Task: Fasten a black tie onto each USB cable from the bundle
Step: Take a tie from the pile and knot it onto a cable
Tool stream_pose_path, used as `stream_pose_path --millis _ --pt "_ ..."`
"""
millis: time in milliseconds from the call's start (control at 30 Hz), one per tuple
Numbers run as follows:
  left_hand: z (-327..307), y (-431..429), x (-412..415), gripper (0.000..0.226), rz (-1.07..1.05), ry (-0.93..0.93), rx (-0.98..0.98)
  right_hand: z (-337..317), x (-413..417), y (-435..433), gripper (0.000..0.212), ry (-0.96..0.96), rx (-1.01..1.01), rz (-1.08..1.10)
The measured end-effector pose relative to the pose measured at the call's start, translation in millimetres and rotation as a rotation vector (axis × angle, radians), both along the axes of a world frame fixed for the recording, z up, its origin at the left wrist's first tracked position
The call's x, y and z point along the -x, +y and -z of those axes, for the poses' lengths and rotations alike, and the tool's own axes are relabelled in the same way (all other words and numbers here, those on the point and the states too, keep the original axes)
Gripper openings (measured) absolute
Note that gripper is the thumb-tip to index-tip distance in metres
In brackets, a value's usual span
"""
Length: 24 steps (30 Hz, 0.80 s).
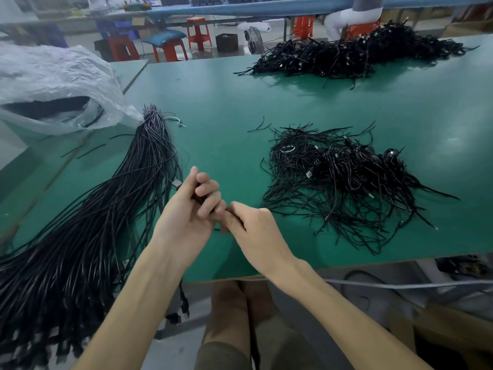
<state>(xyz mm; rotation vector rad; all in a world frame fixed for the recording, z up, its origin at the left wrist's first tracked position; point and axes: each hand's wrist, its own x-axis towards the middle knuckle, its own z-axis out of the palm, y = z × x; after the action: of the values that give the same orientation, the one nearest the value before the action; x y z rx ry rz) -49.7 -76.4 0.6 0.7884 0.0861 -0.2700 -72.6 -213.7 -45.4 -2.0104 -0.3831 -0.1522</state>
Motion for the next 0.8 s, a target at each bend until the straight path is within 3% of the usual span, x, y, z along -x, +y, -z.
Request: stream_pose_path --millis 400,633,800 --pt "-9 12 7 0.044 0.123 -0.038 0.137 -19 -2 -7 0.037 0.045 0.064 -0.148" --pt "2 4 6 0.038 0.097 -0.123 -0.121 -23 3 -3 0.067 0.109 -0.065 -0.185" --pt "8 1 3 0.040 0.072 -0.200 -0.186 -28 4 -4 0.053 0.130 -0.198 -0.123"
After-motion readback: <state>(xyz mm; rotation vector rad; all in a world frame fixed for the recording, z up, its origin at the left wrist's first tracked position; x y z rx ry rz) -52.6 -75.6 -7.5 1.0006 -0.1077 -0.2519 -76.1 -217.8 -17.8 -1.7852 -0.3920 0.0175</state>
